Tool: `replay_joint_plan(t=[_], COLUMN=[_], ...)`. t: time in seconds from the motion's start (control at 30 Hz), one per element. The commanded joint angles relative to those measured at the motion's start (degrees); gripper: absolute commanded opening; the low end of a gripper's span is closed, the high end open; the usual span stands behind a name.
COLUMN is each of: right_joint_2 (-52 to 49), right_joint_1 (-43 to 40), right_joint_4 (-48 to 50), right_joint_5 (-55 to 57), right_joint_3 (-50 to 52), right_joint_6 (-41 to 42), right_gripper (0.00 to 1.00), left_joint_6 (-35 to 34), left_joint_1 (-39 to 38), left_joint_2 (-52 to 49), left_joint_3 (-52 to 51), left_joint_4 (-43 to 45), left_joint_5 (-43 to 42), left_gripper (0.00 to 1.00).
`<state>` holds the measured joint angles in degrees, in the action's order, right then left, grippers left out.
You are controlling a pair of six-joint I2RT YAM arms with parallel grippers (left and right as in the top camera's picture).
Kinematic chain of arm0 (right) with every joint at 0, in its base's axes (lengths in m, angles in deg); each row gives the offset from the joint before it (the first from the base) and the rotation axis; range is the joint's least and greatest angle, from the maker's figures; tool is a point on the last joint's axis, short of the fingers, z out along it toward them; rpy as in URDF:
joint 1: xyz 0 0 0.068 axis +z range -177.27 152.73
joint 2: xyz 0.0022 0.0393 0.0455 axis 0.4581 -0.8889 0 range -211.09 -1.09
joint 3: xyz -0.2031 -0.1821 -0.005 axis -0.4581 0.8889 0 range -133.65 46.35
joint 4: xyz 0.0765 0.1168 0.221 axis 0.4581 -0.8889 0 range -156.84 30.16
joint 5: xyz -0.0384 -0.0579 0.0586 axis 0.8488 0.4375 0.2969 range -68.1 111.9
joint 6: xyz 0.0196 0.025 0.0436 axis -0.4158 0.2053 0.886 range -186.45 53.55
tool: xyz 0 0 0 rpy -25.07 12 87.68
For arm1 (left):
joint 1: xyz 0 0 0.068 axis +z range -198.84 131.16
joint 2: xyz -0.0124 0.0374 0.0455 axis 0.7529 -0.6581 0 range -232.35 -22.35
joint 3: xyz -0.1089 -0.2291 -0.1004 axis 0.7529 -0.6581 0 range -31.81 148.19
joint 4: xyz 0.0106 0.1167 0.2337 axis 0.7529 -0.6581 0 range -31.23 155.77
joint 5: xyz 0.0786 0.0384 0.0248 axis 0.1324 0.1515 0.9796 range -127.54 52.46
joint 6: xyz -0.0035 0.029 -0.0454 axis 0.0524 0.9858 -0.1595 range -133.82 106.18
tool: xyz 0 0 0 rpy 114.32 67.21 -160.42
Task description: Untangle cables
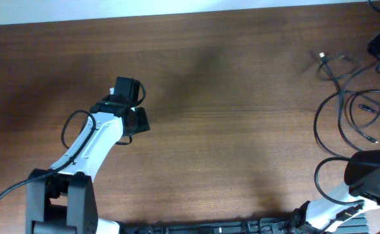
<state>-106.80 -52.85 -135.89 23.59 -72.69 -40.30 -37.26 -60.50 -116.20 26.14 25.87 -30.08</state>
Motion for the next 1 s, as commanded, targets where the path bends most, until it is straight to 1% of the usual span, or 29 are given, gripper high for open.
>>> replay_joint_plan(t=[0.0, 0.17, 0.2, 0.23, 0.27, 0.3, 0.33, 0.37, 0.4, 0.43, 0.47, 0.5, 0.53, 0.6, 0.63, 0.67, 0.73, 0.8, 0.83, 0.87, 0.9, 0.97], right_joint_2=[-0.22, -0.85, -0.85, -0.85, -0.85, -0.92, -0.92, -0.98, -1.53, -2.29, -3.43, -4.24, -4.61, -4.61, -4.61, -4.61, -4.61, -4.61, -4.15, -3.80, -2.29, 1.77], right_joint_1=[-0.35, 0.02, 0.46, 1.31, 3.37, 5.29, 10.51, 14.08, 18.53, 23.56, 28.81, 31.43, 33.11, 33.59, 33.42, 32.85, 31.43, 30.69, 30.77, 30.82, 30.80, 30.82], right_joint_4=[-0.55, -2.01, -2.01, -1.20, 2.36, 4.92, 8.46, 9.46, 8.72, 6.82, 5.31, 5.11, 5.03, 3.04, -1.09, -6.54, -14.88, -21.31, -21.31, -21.31, -21.29, -17.90], right_joint_5=[0.50, -0.61, -3.67, -10.75, -19.98, -23.65, -27.12, -28.09, -27.98, -23.67, -10.56, -3.37, -1.66, -2.38, -2.69, -2.60, -2.71, -2.69, -3.30, -4.28, -4.63, -4.02], right_joint_3=[0.17, 0.68, 1.31, 2.60, 4.79, 5.99, 7.96, 8.76, 8.96, 8.98, 9.01, 9.01, 9.01, 9.01, 9.01, 9.01, 9.01, 9.07, 9.99, 11.08, 15.34, 23.21], right_joint_6=[-0.46, -0.46, -0.44, -0.39, -0.39, -0.44, -4.66, -11.15, -18.93, -25.86, -26.82, -26.80, -26.69, -21.11, -18.73, -18.78, -18.75, -18.78, -18.75, -18.78, -18.78, -19.23], right_gripper=[0.98, 0.99, 0.98, 0.99, 0.99, 0.98, 0.99, 0.99, 0.99, 0.99, 0.99, 0.99, 0.99, 0.98, 0.99, 0.99, 0.99, 0.99, 0.99, 0.99, 0.99, 0.99], left_joint_6=[-0.55, -0.55, -0.55, -0.55, -0.55, -0.52, -0.35, 3.17, 7.17, 10.62, 11.56, 11.56, 11.56, 11.56, 11.56, 11.56, 11.54, 11.06, 9.73, 9.18, 9.22, 11.61], left_joint_1=[0.20, 0.20, 0.20, 0.20, 0.20, 0.20, 0.20, 0.20, 0.35, 1.33, 3.80, 7.06, 9.88, 13.49, 14.32, 14.34, 14.34, 14.34, 14.34, 14.34, 14.32, 14.16], left_joint_2=[0.85, 0.85, 0.85, 0.85, 0.85, 0.85, 0.85, 0.87, 0.87, 0.87, 1.09, 1.77, 2.86, 4.39, 4.90, 4.96, 4.94, 4.94, 4.96, 4.96, 5.01, 6.82], left_joint_3=[0.20, 0.20, 0.20, 0.20, 0.20, 0.20, 0.20, 0.20, 0.26, 0.26, 0.28, 0.31, 0.52, 1.14, 1.14, 1.14, 1.14, 1.14, 1.14, 1.11, 1.11, -0.09], left_joint_4=[-0.04, 0.31, 0.46, 1.62, 4.28, 6.93, 10.21, 12.41, 13.11, 13.05, 12.17, 11.76, 11.80, 11.39, 9.09, 4.83, -2.86, -9.33, -12.37, -16.98, -22.10, -27.08], left_joint_5=[-0.59, -0.59, -1.03, -2.75, -5.97, -9.09, -12.41, -14.75, -15.21, -15.19, -15.21, -15.89, -19.26, -24.46, -25.11, -24.94, -20.00, -18.58, -18.58, -18.58, -18.56, -18.45], left_gripper=[0.62, 0.62, 0.63, 0.63, 0.65, 0.70, 0.78, 0.82, 0.87, 0.89, 0.90, 0.90, 0.90, 0.89, 0.88, 0.87, 0.85, 0.84, 0.84, 0.78, 0.78, 0.79])
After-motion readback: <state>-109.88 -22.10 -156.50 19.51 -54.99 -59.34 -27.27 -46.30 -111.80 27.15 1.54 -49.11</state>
